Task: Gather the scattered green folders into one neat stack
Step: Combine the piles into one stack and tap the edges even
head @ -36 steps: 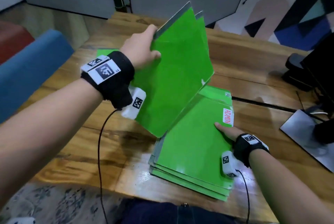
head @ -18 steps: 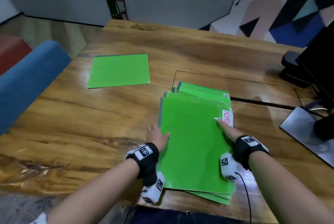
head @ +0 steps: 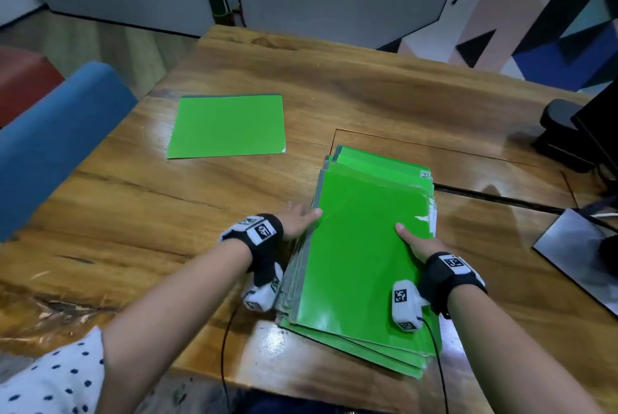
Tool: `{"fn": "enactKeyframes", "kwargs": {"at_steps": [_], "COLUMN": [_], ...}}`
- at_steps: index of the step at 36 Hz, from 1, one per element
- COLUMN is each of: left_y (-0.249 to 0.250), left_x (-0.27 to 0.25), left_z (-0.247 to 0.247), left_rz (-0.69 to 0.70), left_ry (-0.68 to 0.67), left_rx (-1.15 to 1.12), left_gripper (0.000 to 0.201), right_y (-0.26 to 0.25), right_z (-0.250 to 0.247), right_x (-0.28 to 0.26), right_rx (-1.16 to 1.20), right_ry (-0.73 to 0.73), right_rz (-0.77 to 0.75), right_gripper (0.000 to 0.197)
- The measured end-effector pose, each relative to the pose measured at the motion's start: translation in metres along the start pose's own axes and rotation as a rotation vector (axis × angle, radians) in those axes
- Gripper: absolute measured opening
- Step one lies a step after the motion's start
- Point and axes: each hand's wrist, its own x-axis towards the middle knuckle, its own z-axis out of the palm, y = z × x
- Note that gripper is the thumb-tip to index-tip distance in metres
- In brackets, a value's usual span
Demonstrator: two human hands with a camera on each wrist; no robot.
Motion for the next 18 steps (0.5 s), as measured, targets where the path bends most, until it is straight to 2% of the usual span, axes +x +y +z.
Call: {"fn": "enactKeyframes", "kwargs": {"at_steps": [3, 7, 9, 13, 18], "left_y": [-0.021, -0.042, -0.051, -0.073, -0.083], "left_x": [0.016, 0.047, 0.063, 0.102, 0.121], "left_z": [-0.037, -0.084, -0.103, -0.131, -0.135], "left_rz": [-0.052, -0.153, -0.214, -0.270, -0.275], "left_ry": [0.141, 0.308, 0.335, 0.376, 0.314], "left_rx": [0.072, 0.275, 0.347, 0.342, 0.401], "left_gripper": [0.077, 0.067, 0.072, 0.083, 0.084], "right_y": [-0.008, -0.016, -0.016, -0.011, -0.007], "right_z": [0.003, 0.006, 0.007, 0.007, 0.009], "right_x": [-0.002, 0.006, 0.014, 0.030, 0.044], "right_rx": [-0.007, 0.006, 0.003, 0.009, 0.036], "right_ry": [-0.016, -0.033, -0.042, -0.071, -0.062], "right_rz": [0.007, -0.012, -0.017, -0.013, 0.007], "right_gripper": [0.107, 0.108, 0.110, 0.112, 0.109]}}
